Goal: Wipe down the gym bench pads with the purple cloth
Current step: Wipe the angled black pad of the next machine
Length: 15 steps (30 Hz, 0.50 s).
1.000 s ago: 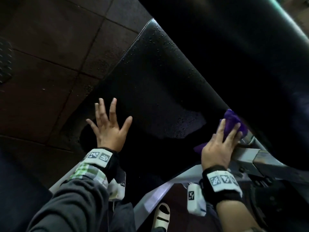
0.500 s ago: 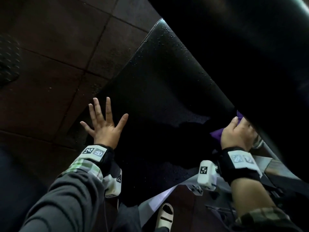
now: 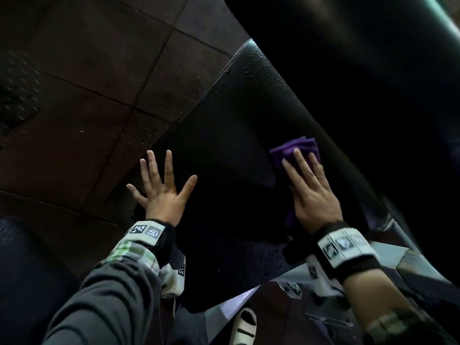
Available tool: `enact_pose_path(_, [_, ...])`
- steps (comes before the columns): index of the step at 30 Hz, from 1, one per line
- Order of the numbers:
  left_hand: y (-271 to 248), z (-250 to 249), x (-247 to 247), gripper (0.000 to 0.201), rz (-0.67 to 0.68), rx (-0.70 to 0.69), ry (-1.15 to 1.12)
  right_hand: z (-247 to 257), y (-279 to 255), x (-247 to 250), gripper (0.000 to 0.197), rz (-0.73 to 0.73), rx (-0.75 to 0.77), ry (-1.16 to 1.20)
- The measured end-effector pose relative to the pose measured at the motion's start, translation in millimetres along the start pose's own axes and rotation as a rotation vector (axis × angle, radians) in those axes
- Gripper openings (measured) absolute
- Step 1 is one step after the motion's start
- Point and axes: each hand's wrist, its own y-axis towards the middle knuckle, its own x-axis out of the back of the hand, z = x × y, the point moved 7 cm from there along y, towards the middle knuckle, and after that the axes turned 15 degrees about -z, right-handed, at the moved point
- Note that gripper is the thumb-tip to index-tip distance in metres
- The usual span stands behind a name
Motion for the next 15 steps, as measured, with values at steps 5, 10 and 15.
enact_pose_path(5, [-0.6,-0.6,0.4,0.085,0.015,0.000,0.002,-45.6,-13.9,40.7,0.054,0.008,-0.313,0.001])
enact_pose_path(10, [-0.8,-1.3,0.1,0.084,0.033,-0.003,0.005,-14.0,51.4,54.2,0.042,0.299,-0.698,0.138])
enact_pose_path(15, [-2.0,-2.2,0.0,0.083,0.036,0.000,0.004,7.7,76.1,32.9,0.043,-0.051,-0.474,0.134])
